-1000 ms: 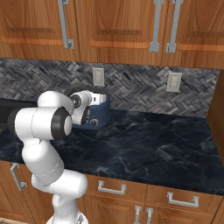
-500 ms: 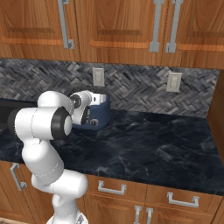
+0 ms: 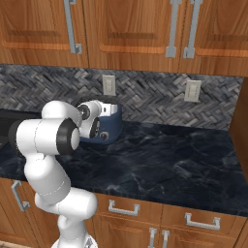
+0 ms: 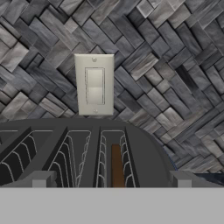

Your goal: Start the toaster. Once the lever pops up, take the bread to the plate on the dining counter.

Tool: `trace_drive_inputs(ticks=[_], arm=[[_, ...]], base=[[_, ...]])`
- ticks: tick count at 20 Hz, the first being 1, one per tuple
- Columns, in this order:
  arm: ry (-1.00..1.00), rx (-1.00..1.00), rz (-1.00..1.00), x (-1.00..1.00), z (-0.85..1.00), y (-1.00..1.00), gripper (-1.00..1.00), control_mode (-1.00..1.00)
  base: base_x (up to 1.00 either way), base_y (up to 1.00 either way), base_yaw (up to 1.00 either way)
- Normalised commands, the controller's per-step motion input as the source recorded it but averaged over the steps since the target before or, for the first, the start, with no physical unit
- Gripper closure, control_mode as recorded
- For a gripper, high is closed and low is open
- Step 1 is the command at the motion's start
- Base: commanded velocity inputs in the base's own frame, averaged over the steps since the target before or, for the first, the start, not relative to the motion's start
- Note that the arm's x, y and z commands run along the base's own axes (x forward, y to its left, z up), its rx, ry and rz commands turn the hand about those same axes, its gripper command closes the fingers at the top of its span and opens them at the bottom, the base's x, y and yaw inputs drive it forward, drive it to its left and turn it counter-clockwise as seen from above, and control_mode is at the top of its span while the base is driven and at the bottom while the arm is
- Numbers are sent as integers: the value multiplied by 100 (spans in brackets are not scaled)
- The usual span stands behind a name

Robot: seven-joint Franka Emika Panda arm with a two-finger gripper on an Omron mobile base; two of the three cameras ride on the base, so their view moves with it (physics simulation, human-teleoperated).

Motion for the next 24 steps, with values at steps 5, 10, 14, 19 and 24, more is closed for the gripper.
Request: trace_drive_inputs(ticks=[5,10,14,19,24], arm=[[0,0,0,0,0,0,-100,-100],[0,0,0,0,0,0,-100,-100],[0,0,0,0,0,0,-100,-100],[0,0,0,0,0,0,-100,-100],[0,0,0,0,0,0,-100,-100]], base=[[0,0,0],[0,0,0],[0,0,0],[0,0,0],[0,0,0]])
